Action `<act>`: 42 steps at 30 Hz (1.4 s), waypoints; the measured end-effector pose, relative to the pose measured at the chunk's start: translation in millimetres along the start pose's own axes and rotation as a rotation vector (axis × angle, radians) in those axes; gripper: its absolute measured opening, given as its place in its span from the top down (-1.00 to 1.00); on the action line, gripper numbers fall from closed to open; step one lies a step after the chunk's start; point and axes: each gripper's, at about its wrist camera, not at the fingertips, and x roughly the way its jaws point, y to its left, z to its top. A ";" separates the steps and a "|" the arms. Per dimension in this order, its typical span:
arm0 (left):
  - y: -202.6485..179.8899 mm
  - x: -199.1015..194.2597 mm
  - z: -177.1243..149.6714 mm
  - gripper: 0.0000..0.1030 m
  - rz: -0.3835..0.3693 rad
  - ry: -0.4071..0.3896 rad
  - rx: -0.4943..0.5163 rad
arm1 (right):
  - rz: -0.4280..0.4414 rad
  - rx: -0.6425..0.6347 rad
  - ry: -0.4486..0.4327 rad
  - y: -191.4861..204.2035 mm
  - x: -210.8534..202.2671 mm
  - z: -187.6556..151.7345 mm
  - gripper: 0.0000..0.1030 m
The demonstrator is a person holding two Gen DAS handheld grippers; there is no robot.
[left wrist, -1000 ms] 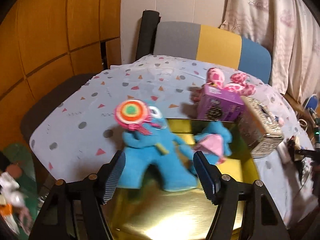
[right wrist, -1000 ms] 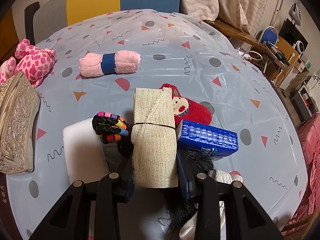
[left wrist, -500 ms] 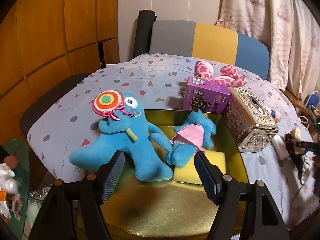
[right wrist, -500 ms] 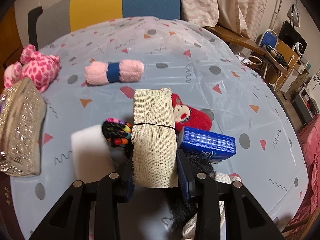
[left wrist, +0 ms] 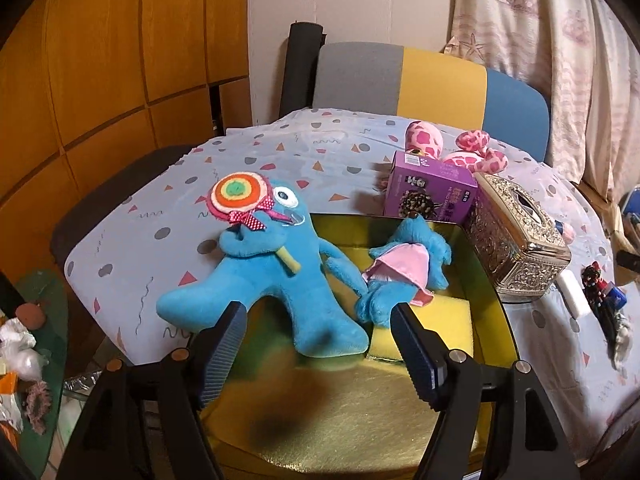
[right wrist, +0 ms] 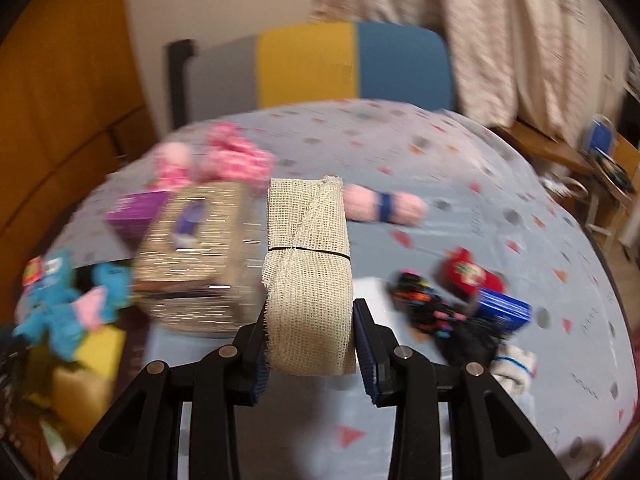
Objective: Organize soft objects
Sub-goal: 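Carry the beige cloth roll to the gold tray with the right gripper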
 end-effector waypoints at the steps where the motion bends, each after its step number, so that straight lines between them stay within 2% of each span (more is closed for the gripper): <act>1: 1.0 0.1 -0.6 -0.45 -0.002 0.001 -0.006 | 0.038 -0.026 0.003 13.1 -3.5 0.1 0.30; 9: 9.2 0.6 -4.7 -0.46 -0.008 0.008 -0.035 | 0.292 -0.260 0.073 132.0 -9.1 -24.8 0.30; 14: 18.7 0.1 -6.0 -0.46 -0.003 0.001 -0.064 | 0.387 -0.305 0.173 182.9 10.9 -50.9 0.30; 18: 29.3 0.7 -6.1 -0.46 0.008 -0.002 -0.095 | 0.386 -0.378 0.233 207.5 24.6 -68.6 0.30; 23: 36.6 5.5 -7.9 -0.46 0.013 0.012 -0.118 | 0.314 -0.437 0.295 216.1 48.3 -80.3 0.21; 26: 34.2 6.3 -9.8 -0.46 0.008 0.019 -0.103 | 0.313 -0.426 0.310 212.0 51.6 -85.7 0.14; 32: 27.9 4.7 -9.8 -0.46 0.002 0.014 -0.083 | 0.350 -0.363 0.260 195.5 34.7 -79.1 0.12; 42: -0.2 -5.4 -9.0 -0.47 -0.033 0.001 0.015 | 0.308 -0.286 0.167 173.7 13.9 -65.0 0.12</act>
